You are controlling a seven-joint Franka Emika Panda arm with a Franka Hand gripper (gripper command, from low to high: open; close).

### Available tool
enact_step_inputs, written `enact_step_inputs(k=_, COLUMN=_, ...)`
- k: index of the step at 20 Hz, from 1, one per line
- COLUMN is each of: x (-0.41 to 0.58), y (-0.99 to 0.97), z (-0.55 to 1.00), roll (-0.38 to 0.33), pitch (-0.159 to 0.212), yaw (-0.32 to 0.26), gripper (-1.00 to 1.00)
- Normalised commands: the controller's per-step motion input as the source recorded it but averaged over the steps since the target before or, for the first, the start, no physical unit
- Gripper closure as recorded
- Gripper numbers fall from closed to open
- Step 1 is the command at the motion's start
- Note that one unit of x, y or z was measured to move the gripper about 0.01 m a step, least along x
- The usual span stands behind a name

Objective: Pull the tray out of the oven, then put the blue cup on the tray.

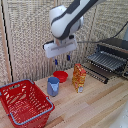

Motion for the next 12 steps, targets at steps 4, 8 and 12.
enact_step_inputs(k=4, x=-0.008, y=0.26, z=-0.63, roll=0.097, pitch=-0.069, yaw=0.012, gripper=-1.00)
enact_step_inputs(k=8, x=0.000, y=-0.01, z=-0.53, roll=0.081, pitch=0.000, yaw=0.070, gripper=-1.00)
enact_step_inputs(k=12, x=0.000, y=-0.01, z=-0.29, roll=0.074, pitch=0.031, yaw=0.099, gripper=-1.00)
